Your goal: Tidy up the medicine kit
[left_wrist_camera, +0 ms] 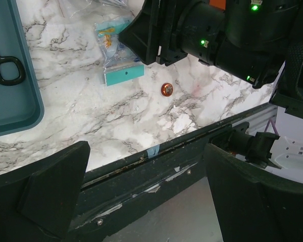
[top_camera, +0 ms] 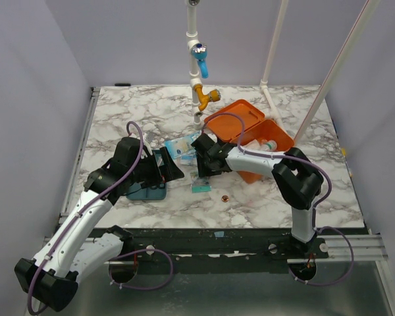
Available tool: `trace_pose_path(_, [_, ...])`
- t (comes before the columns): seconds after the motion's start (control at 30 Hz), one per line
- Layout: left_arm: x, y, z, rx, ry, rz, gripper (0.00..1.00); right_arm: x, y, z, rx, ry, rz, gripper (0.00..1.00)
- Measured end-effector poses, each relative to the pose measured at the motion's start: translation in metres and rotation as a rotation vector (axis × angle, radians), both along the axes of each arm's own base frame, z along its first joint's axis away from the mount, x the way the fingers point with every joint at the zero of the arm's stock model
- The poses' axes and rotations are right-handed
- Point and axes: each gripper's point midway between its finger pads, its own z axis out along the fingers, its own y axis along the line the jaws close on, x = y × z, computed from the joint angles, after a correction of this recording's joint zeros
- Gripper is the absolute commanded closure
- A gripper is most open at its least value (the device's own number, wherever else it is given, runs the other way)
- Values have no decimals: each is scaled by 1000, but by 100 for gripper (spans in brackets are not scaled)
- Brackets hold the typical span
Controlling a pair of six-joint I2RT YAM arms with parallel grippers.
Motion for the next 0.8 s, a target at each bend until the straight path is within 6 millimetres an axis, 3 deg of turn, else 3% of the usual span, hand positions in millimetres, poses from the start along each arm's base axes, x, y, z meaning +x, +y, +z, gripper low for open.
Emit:
trace_pose_path(0.13, [0, 0, 0, 0, 0, 0, 2, -2, 4, -1, -18, -26, 7, 75])
trace_pose_path(0.27, [-1, 0, -2, 2, 4, 0, 1, -4, 7, -2, -42, -49, 17, 99])
trace_pose_path(0.47, [-2, 1, -3, 0, 5, 2, 2, -7, 7, -1, -63, -78, 27, 99])
trace_pose_path(0.63, [-2, 1, -2, -3, 2, 3, 1, -23, -5, 2, -69, -61, 44, 99])
trace_pose_path(0.8, [-3, 1, -2, -4, 0, 3, 2, -30, -8, 33, -19, -79, 50, 99])
